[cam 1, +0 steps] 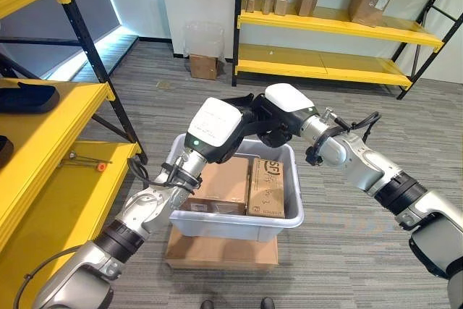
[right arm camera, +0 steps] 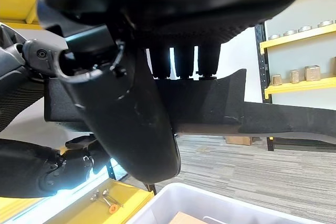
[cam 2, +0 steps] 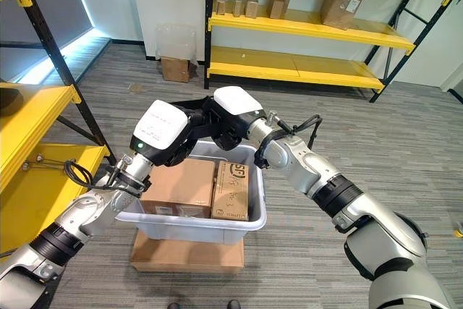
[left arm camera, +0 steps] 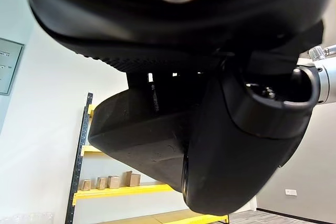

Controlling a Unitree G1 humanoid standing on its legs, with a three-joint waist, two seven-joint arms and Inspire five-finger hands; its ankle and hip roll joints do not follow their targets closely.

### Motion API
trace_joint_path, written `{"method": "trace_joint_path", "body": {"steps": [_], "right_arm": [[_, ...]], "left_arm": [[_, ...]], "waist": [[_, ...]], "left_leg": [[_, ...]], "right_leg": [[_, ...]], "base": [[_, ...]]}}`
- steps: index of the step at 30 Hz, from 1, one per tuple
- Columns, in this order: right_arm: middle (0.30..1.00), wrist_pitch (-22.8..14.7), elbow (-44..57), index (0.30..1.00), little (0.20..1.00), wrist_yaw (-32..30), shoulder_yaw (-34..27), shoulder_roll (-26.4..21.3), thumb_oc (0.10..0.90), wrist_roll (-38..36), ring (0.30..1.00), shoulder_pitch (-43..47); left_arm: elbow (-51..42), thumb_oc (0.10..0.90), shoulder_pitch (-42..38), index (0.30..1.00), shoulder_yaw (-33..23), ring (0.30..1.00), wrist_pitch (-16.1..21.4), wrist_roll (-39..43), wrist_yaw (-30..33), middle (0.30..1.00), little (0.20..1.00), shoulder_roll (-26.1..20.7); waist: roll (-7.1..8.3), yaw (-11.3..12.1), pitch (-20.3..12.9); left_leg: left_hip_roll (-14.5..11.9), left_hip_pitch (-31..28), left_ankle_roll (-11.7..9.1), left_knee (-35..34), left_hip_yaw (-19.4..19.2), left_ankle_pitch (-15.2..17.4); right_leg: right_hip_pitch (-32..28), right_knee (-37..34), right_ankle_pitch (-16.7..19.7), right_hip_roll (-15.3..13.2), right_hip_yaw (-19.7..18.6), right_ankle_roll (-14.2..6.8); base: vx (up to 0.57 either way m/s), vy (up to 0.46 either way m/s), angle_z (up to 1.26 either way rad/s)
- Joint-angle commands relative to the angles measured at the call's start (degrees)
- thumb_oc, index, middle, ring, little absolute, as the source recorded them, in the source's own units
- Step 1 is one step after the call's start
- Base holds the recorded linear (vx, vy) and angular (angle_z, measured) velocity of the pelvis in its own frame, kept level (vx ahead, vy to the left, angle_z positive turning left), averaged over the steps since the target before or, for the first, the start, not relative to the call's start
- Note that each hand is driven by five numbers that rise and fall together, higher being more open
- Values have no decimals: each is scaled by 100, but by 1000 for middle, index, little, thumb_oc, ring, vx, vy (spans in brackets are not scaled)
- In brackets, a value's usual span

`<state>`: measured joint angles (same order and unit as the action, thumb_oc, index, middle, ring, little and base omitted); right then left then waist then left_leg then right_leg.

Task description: Move parts from the plastic box to the shelf.

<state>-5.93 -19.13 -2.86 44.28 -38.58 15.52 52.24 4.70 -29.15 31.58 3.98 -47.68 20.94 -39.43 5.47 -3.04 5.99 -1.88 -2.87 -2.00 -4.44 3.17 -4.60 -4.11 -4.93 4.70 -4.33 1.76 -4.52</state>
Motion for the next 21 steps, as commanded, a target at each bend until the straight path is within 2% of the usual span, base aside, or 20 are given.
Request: {"method": "trace_joint_path", "body": {"steps": [1,5,7,21], "right_arm": [[300,-406,-208,300,300,-613,-511,506,400,-391,300,1334],[300,-396,-234,300,300,-608,-559,524,400,-447,300,1320],[1000,-382,-186,1000,1000,-613,-659,512,900,-563,1000,1219],[1000,-414,595,1000,1000,-475,-1213,323,900,-1102,1000,561]], "left_arm": [[341,400,-676,300,396,300,234,-89,201,300,300,250],[334,400,-622,300,360,300,234,-64,184,300,300,232],[403,400,-557,300,328,300,214,-43,175,300,300,211],[737,400,-74,300,-11,300,83,5,30,300,300,63]], "waist": [[10,35,-877],[5,23,-887],[-8,15,-887],[-89,-13,-885]], "left_leg": [[-49,-281,201,139,-349,857],[-54,-295,196,135,-356,856],[-60,-299,193,136,-372,857],[-70,-338,190,130,-396,857]], "right_leg": [[74,295,-736,21,171,-136],[67,289,-735,22,161,-136],[68,295,-740,27,170,-134],[61,307,-752,23,149,-124]], "base": [[0,0,0],[0,0,0],[0,0,0],[0,0,0]]}}
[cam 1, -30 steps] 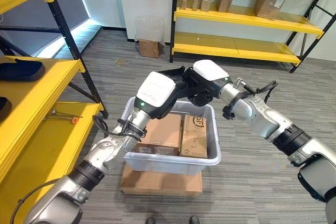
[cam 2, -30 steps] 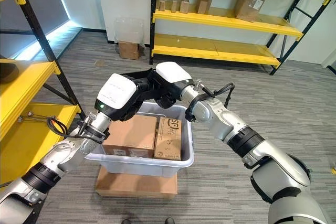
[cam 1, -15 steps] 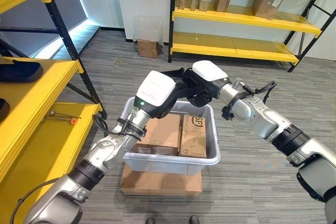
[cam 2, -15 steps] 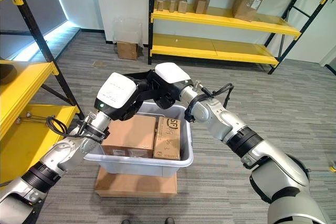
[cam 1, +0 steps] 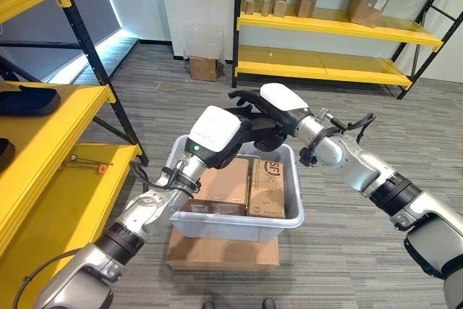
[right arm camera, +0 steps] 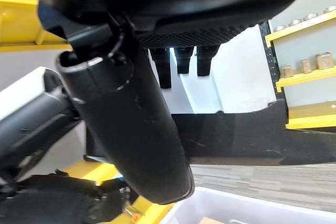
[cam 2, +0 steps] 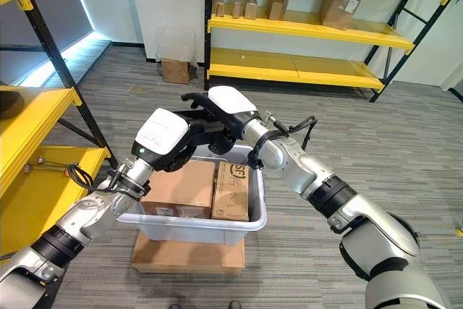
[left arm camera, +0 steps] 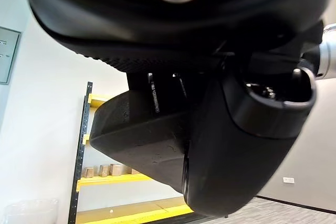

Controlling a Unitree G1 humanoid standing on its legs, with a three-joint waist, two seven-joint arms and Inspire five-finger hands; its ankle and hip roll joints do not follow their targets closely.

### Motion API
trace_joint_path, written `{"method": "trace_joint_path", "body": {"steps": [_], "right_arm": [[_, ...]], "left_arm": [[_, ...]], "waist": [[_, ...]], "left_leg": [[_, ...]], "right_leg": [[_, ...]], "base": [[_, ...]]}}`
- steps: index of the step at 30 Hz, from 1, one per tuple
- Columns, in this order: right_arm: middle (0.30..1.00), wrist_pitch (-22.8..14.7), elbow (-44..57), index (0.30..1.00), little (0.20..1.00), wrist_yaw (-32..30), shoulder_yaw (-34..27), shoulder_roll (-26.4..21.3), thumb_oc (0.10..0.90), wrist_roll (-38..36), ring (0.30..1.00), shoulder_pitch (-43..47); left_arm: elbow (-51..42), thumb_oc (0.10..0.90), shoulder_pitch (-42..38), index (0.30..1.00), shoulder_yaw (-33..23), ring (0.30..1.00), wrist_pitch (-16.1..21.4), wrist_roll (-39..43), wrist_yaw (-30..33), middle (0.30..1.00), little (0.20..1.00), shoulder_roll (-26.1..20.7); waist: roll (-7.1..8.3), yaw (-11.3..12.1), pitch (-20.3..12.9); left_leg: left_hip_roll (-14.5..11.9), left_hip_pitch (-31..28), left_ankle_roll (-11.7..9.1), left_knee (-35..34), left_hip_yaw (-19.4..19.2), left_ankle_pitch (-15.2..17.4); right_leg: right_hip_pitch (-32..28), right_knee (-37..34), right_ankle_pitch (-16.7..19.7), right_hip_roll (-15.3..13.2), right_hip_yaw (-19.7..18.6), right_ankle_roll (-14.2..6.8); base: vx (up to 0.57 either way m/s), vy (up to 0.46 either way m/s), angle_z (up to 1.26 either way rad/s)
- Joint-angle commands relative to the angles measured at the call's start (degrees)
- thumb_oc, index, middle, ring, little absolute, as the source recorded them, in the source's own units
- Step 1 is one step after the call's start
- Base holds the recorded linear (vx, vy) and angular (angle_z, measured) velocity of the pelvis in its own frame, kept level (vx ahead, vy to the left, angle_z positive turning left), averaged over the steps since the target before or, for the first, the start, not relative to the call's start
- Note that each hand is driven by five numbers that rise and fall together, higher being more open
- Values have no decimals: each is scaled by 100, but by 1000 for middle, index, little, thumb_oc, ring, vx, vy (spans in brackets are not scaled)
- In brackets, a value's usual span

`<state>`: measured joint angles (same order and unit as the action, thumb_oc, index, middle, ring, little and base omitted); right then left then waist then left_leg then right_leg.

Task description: Move parts from the plastic box to the shelf.

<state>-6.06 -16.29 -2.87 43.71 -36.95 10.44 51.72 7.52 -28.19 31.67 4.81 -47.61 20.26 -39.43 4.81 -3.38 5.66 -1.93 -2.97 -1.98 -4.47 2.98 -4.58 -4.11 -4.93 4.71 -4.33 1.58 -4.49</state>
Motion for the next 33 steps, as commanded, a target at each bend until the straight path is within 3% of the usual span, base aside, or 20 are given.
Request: {"method": "trace_joint_path", "body": {"steps": [1,7,12,18,28,33], "right_arm": [[1000,-409,367,1000,1000,-473,-1219,146,900,-647,1000,564],[1000,-395,787,1000,1000,-667,-1859,247,900,-867,1000,-215],[1000,-379,1139,1000,1000,-696,-2497,689,900,-1421,1000,-1255],[1000,-337,1514,1000,1000,-470,-3159,1110,900,-2785,1000,-2678],[1000,-422,1861,1000,1000,-102,-3553,1503,900,-3796,1000,-4119],[1000,-440,1800,1000,1000,-78,-3580,1627,900,-3914,1000,-4453]], "left_arm": [[472,400,-136,300,-68,300,-4,6,97,300,300,46],[467,400,197,300,-466,300,-113,98,129,300,300,-9],[482,400,582,300,-923,300,-286,200,153,300,300,90],[470,400,1103,300,-1460,300,-407,294,70,300,300,120],[129,400,2130,300,-2433,300,-390,388,166,300,300,-62],[21,400,2487,300,-2790,300,-402,422,255,300,300,-71]], "waist": [[-36,19,-847],[-108,-6,-837],[-174,-26,-817],[-258,-88,-761],[-404,-80,-628],[-463,-55,-564]], "left_leg": [[-62,-327,187,134,-381,855],[-68,-333,187,122,-401,848],[-65,-325,190,122,-409,843],[-80,-316,182,141,-439,837],[-121,-308,136,139,-403,836],[-141,-289,100,158,-308,806]], "right_leg": [[62,307,-754,25,166,-127],[66,314,-764,34,164,-121],[80,320,-769,35,158,-112],[89,329,-788,38,160,-92],[99,384,-894,72,218,-57],[65,463,-971,84,320,-7]], "base": [[0,0,0],[-1,0,-2],[0,-7,-8],[-2,-5,0],[-16,-14,0],[-6,-44,5]]}}
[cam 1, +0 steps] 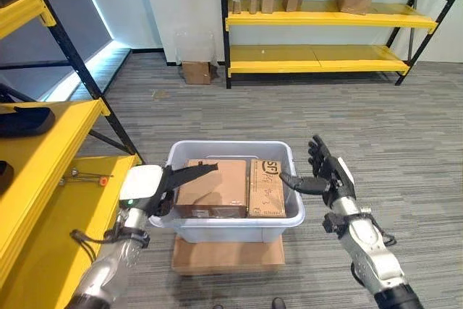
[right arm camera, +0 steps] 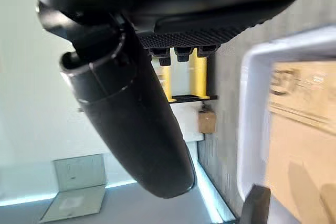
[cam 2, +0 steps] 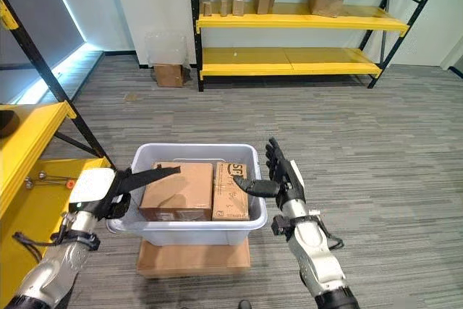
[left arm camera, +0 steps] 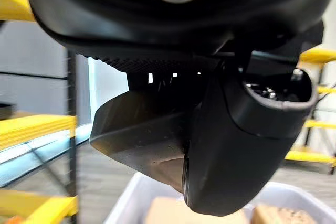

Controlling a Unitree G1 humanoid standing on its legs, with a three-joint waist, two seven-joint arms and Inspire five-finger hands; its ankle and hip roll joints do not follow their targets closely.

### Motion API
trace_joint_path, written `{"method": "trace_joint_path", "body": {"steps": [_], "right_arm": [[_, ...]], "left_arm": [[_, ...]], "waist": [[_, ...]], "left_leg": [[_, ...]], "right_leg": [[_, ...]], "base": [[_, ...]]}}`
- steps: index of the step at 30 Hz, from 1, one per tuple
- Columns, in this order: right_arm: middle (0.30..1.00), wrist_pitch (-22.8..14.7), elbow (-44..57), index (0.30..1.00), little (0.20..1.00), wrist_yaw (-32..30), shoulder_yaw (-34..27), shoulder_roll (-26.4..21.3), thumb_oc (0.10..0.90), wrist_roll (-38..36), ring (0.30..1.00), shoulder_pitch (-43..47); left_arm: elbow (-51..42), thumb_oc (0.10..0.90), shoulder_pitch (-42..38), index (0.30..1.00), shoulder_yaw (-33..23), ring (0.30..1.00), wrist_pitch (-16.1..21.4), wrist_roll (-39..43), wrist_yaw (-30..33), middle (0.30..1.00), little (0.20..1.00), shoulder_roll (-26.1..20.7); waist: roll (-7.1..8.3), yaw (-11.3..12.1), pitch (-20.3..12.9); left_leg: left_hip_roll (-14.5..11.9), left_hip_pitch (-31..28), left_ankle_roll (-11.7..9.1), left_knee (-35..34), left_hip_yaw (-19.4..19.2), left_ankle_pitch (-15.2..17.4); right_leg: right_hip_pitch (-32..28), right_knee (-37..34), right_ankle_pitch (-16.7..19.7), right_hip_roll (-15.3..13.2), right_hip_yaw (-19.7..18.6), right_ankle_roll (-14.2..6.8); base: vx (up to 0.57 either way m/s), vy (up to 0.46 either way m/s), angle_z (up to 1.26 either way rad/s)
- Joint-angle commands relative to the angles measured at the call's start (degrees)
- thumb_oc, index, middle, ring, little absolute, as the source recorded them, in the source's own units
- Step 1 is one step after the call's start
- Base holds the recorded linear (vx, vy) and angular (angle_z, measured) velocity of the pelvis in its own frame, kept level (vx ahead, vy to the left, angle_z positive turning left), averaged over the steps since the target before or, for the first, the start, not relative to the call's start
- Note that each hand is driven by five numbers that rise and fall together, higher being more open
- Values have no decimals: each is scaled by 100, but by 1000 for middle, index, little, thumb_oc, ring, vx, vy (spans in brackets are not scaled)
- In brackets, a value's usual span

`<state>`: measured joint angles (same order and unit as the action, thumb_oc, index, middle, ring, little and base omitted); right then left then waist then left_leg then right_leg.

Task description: Move parts from the plastic box to the shelf.

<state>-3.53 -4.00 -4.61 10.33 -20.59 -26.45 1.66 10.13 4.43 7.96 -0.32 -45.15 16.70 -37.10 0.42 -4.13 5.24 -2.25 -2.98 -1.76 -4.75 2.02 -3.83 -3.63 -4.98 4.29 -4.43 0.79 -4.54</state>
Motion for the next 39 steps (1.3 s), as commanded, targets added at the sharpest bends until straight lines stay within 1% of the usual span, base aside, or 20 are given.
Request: {"method": "trace_joint_path", "body": {"steps": [1,3,8,9,10,14,15,16,18,19,21,24,25,26,27,28,29,32,36,39], "right_arm": [[1000,-705,522,1000,1000,153,-216,92,900,-365,1000,388],[1000,-694,522,1000,1000,173,-234,115,900,-420,1000,307],[1000,-726,449,1000,1000,288,-114,264,900,-691,1000,68],[1000,-738,456,1000,1000,309,-89,319,900,-756,1000,24],[1000,-741,453,1000,1000,313,-83,318,900,-760,1000,22],[1000,-771,392,1000,1000,324,-6,330,900,-869,1000,-48],[1000,-238,-224,1000,1000,-448,-505,68,900,-235,1000,-231],[1000,-237,-222,1000,1000,-451,-503,69,900,-231,1000,-232],[1000,-227,-201,1000,1000,-428,-299,-35,900,-175,1000,47],[1000,-230,-209,1000,1000,-428,-292,-37,900,-175,1000,57],[1000,-230,-176,1000,1000,-401,-216,-103,900,-41,1000,124],[1000,-273,-47,1000,1000,-387,-242,-238,900,35,1000,57],[1000,-273,-47,1000,1000,-386,-241,-240,900,34,1000,57],[1000,-308,34,1000,1000,-389,-296,-321,900,83,1000,13],[1000,-310,38,1000,1000,-390,-300,-321,900,84,1000,11],[1000,-324,57,1000,1000,-370,-305,-320,900,60,1000,-40],[1000,-321,38,1000,1000,-416,-311,-294,900,72,1000,-93],[1000,-300,53,1000,1000,-423,-279,-243,900,45,1000,-141],[1000,-263,90,1000,1000,-372,-319,-157,900,100,1000,-295],[1000,-254,150,1000,1000,-318,-350,-81,900,98,1000,-416]], "left_arm": [[-319,400,-638,300,-534,300,135,213,673,300,300,-282],[-424,400,-511,300,-625,300,160,212,675,300,300,-270],[-647,400,-86,300,-934,300,183,277,808,300,300,-121],[-703,400,28,300,-1021,300,194,324,868,300,300,-51],[-719,400,48,300,-1034,300,193,324,862,300,300,-49],[-804,400,139,300,-1063,300,227,455,947,300,300,74],[-146,400,-1007,300,-225,300,-91,834,572,300,300,191],[-149,400,-1004,300,-227,300,-93,834,570,300,300,191],[-340,400,-909,300,-337,300,-120,914,637,300,300,215],[-351,400,-900,300,-350,300,-122,914,631,300,300,216],[-459,400,-821,300,-388,300,-136,891,644,300,300,210],[-620,400,-791,300,-402,300,-112,841,662,300,300,280],[-624,400,-788,300,-404,300,-113,840,659,300,300,283],[-579,400,-881,300,-361,300,-125,788,635,300,300,334],[-587,400,-880,300,-362,300,-127,786,631,300,300,335],[-554,400,-925,300,-314,300,-131,756,610,300,300,364],[-588,400,-974,300,-215,300,-71,734,600,300,300,355],[-593,400,-996,300,-176,300,-55,708,602,300,300,332],[-568,400,-799,300,-340,300,-98,644,583,300,300,323],[-576,400,-754,300,-387,300,-83,638,581,300,300,286]], "waist": [[-54,67,-457],[-63,57,-436],[-117,181,-279],[-138,266,-208],[-138,239,-214],[-175,437,-50],[22,361,-19],[21,357,-19],[-33,486,100],[-33,473,102],[-73,545,200],[-152,634,339],[-152,613,335],[-121,516,310],[-153,518,336],[-124,432,304],[-139,365,336],[-156,337,345],[-256,328,253],[-204,358,232]], "left_leg": [[-130,-244,63,216,-152,701],[-139,-206,52,237,-102,689],[-155,-36,-5,339,118,608],[-146,31,-29,366,210,565],[-143,43,-32,373,233,563],[-115,243,-103,396,612,419],[-831,454,-388,912,-496,315],[-832,458,-390,918,-491,318],[-935,516,-433,931,-355,136],[-935,521,-437,928,-347,130],[-989,602,-478,845,-216,-126],[-1003,946,-604,424,-47,-629],[-994,958,-604,423,-27,-636],[-1161,951,-631,500,-773,-565],[-1176,1012,-577,531,-806,-643],[-1271,1005,-648,679,-1234,-547],[-1345,1033,-710,899,-1354,-480],[-1402,960,-741,1123,-1274,-362],[-1304,731,-712,872,-1267,-123],[-1212,793,-696,1185,-1385,87]], "right_leg": [[25,508,-959,102,453,24],[37,531,-980,105,501,38],[68,571,-1037,135,683,125],[76,580,-1058,139,765,160],[77,584,-1063,137,787,161],[110,656,-1153,124,1149,258],[49,1082,-1389,-430,1031,-176],[49,1087,-1393,-429,1034,-175],[198,1527,-1625,-343,1183,-33],[214,1559,-1643,-345,1188,-29],[303,1713,-1742,-300,1300,38],[436,1936,-1970,-388,1756,154],[439,1947,-1979,-395,1776,152],[357,1917,-2097,-552,2086,171],[390,1911,-1983,-553,2177,184],[280,1866,-2095,-624,2340,184],[226,1887,-2021,-692,2478,182],[145,1865,-1995,-772,2631,199],[92,1958,-1896,-932,2683,43],[-131,1761,-1726,-1064,2717,-31]], "base": [[-29,-50,19],[-37,-40,27],[-44,-54,26],[-32,-24,34],[-52,-47,26],[-57,-46,50],[-38,-25,60],[-9,-74,64],[-27,-134,24],[-45,-104,12],[-72,-73,14],[-91,-64,72],[-79,-58,122],[-105,-6,154],[-104,-65,195],[-130,-45,178],[-55,-70,158],[-74,60,115],[76,161,35],[82,181,3]]}}
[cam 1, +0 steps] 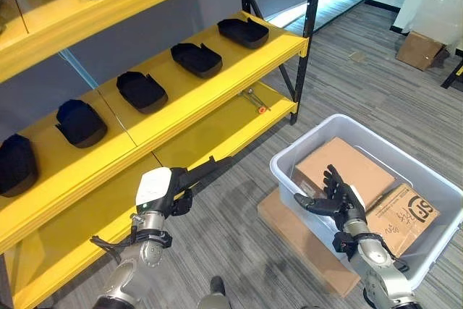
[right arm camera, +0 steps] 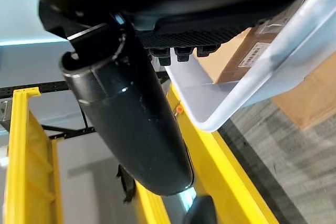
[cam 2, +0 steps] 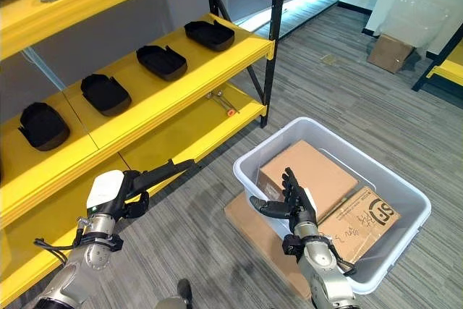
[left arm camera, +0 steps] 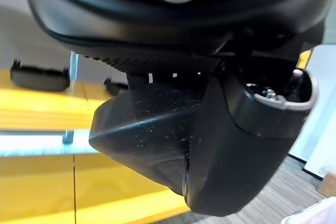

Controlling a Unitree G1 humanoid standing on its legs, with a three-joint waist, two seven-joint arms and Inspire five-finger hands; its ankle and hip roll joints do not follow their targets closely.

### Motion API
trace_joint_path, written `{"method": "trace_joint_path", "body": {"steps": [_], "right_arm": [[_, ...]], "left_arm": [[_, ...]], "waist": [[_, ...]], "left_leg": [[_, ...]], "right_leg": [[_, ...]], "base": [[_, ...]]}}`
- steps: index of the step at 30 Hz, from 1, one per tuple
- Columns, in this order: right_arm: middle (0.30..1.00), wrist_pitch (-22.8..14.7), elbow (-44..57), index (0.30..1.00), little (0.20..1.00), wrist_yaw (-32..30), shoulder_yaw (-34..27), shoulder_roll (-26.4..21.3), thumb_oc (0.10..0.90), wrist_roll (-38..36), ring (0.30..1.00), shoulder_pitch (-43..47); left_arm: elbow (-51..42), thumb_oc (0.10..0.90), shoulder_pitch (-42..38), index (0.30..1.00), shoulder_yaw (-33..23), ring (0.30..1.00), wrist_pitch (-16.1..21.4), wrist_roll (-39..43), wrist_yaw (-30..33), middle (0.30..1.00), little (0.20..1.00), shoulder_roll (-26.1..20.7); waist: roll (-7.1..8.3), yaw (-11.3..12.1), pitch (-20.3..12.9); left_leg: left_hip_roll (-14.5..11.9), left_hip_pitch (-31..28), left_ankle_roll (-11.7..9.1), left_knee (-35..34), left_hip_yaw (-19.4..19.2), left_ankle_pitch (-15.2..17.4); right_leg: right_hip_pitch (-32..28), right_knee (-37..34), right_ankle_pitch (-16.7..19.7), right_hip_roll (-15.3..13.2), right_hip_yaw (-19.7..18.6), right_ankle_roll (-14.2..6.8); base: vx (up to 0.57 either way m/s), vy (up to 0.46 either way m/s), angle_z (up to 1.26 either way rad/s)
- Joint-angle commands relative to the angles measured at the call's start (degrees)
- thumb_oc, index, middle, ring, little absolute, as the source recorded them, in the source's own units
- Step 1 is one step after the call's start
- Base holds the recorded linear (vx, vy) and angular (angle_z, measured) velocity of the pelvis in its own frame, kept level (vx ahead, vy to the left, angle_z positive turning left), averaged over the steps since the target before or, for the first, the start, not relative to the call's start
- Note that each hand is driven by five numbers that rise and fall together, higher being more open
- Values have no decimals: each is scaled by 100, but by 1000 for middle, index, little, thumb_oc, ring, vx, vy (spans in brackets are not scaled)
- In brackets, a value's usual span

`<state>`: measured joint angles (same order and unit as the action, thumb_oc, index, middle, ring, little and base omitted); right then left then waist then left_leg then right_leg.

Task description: Move parts from the plastic box to the shelf.

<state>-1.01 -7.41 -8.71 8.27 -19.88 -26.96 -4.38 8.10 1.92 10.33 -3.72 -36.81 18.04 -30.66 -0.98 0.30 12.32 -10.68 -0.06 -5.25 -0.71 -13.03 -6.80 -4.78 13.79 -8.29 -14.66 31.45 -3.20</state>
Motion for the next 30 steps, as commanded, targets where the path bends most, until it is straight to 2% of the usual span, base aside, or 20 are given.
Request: {"method": "trace_joint_path", "body": {"steps": [1,5,9,11,14,17,19,21,24,27,28,29,30], "right_arm": [[1000,-504,502,1000,1000,101,-165,-142,900,153,1000,156],[1000,-463,484,1000,1000,146,-149,-67,900,190,1000,158],[1000,-447,466,1000,1000,150,-147,-39,900,240,1000,175],[1000,-430,442,1000,1000,142,-142,-48,900,301,1000,274],[1000,-458,471,1000,1000,114,-114,-49,900,312,1000,404],[1000,-479,465,1000,1000,78,9,-35,900,299,1000,674],[1000,-477,440,1000,1000,36,106,-5,900,321,1000,901],[1000,-491,434,1000,1000,27,126,7,900,319,1000,947],[1000,-499,456,1000,1000,8,118,55,900,331,1000,938],[1000,-489,484,1000,1000,-18,106,83,900,358,1000,888],[1000,-495,494,1000,1000,-36,103,84,900,368,1000,899],[1000,-508,533,1000,1000,-21,53,79,900,344,1000,845],[1000,-508,535,1000,1000,-19,56,76,900,343,1000,842]], "left_arm": [[-376,400,-484,300,-639,300,264,-208,454,300,300,-376],[-371,400,-358,300,-750,300,241,-189,476,300,300,-416],[-376,400,-261,300,-831,300,212,-177,468,300,300,-420],[-414,400,-135,300,-929,300,213,-161,482,300,300,-418],[-433,400,-77,300,-984,300,204,-114,524,300,300,-461],[-442,400,-84,300,-1050,300,177,-92,605,300,300,-581],[-455,400,-90,300,-1138,300,139,-95,638,300,300,-678],[-445,400,-108,300,-1173,300,126,-80,653,300,300,-699],[-421,400,-126,300,-1195,300,116,-57,709,300,300,-705],[-407,400,-217,300,-1144,300,95,-67,727,300,300,-737],[-396,400,-241,300,-1128,300,96,-36,735,300,300,-737],[-372,400,-224,300,-1148,300,70,3,744,300,300,-715],[-373,400,-219,300,-1150,300,70,4,744,300,300,-713]], "waist": [[-52,-80,-488],[21,0,-551],[88,39,-596],[171,122,-617],[243,192,-563],[293,249,-430],[287,313,-291],[287,334,-269],[263,350,-267],[217,300,-276],[181,261,-253],[148,149,-262],[146,159,-268]], "left_leg": [[-349,527,-359,862,74,436],[-254,571,-294,1039,3,648],[-211,602,-270,1044,-28,699],[-164,677,-237,1094,-8,763],[-128,865,-189,1336,53,869],[-70,1069,-71,1726,74,1121],[17,1170,40,2045,73,1389],[51,1189,84,2135,59,1479],[264,1106,291,2152,49,1699],[560,1000,520,2058,98,1828],[610,961,563,2016,122,1820],[729,858,614,1903,183,1811],[720,855,607,1897,174,1813]], "right_leg": [[-72,-215,-421,-64,-320,-190],[-178,-510,-204,-160,-350,-312],[-214,-669,-101,-164,-330,-364],[-248,-821,-20,-150,-292,-407],[-185,-763,3,-206,-269,-449],[44,-435,-10,-364,-336,-492],[201,-243,76,-541,-429,-551],[210,-230,140,-593,-450,-595],[238,-67,560,-850,-522,-747],[409,552,981,-1191,-687,-739],[550,796,947,-1191,-831,-686],[774,904,670,-870,-1207,-587],[794,928,649,-865,-1223,-575]], "base": [[41,116,-13],[64,154,-7],[29,85,-4],[29,84,5],[-17,98,10],[-54,113,2],[-57,185,1],[-6,156,-3],[35,231,2],[41,255,16],[53,273,51],[46,187,56],[19,155,55]]}}
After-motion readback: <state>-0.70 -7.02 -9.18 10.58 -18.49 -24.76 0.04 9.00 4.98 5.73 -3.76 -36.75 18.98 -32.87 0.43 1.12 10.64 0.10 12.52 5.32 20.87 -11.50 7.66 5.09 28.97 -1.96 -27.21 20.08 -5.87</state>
